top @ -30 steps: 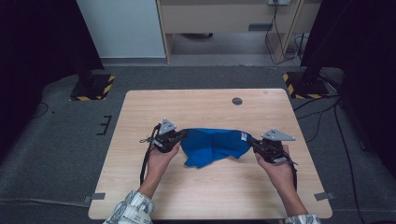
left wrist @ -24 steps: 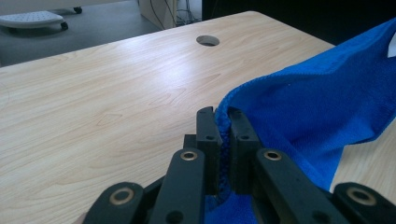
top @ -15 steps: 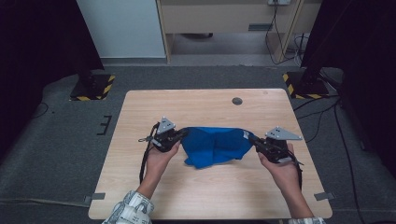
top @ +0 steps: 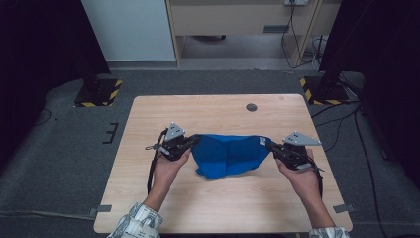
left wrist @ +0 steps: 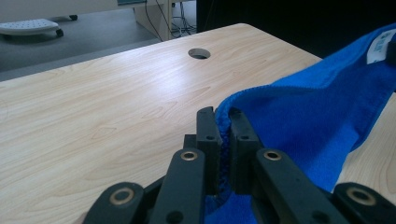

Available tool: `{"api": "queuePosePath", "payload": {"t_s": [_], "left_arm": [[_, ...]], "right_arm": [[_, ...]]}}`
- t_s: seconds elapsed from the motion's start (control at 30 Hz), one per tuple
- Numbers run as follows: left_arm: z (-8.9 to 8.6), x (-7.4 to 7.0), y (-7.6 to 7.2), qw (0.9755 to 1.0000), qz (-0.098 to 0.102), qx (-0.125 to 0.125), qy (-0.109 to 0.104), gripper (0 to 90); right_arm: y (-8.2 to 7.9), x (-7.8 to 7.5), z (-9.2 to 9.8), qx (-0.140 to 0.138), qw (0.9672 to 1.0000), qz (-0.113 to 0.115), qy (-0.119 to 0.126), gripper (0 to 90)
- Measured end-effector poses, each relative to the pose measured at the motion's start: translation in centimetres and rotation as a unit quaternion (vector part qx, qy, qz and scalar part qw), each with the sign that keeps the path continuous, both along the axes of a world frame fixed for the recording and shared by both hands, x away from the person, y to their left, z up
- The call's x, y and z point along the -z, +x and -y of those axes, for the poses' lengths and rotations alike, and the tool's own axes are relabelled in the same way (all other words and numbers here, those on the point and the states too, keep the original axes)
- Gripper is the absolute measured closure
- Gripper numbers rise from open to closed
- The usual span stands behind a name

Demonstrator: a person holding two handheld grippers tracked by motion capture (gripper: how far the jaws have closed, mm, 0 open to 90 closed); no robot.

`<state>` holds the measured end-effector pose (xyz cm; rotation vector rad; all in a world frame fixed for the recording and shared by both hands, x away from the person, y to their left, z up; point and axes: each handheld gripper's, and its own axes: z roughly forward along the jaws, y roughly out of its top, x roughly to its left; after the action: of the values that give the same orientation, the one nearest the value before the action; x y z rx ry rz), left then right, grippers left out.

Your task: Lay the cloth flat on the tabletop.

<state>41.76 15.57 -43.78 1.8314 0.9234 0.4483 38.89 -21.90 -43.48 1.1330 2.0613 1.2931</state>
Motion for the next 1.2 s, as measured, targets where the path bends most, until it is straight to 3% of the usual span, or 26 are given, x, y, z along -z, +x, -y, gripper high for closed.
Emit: {"api": "queuePosePath", "payload": {"t_s": [0.27,0.67,0.9,1.07,1.2], "left_arm": [[0.8,0.4,1.1,0.9998,-0.007,0.004,0.017,84.4],[0.3,-1.0,0.2,0.9999,0.002,0.005,0.013,84.5],[-0.1,-2.6,-1.4,0.9999,0.007,0.012,0.007,84.7],[-0.5,-5.1,-3.3,0.9993,0.022,0.026,0.016,85.1],[-0.4,-6.9,-4.2,0.9988,0.024,0.036,0.021,85.0]], "right_arm": [[1.7,1.3,0.8,-0.005,0.9999,-0.013,-0.002,87.2],[0.9,0.4,1.1,-0.017,0.9998,-0.006,0.006,87.2],[-0.8,-2.2,0.9,-0.035,0.9992,0.016,0.008,87.2],[-2.6,-4.9,1.4,-0.043,0.9986,0.032,0.005,87.2],[-3.0,-7.0,2.1,-0.049,0.9981,0.036,0.001,87.2]]}}
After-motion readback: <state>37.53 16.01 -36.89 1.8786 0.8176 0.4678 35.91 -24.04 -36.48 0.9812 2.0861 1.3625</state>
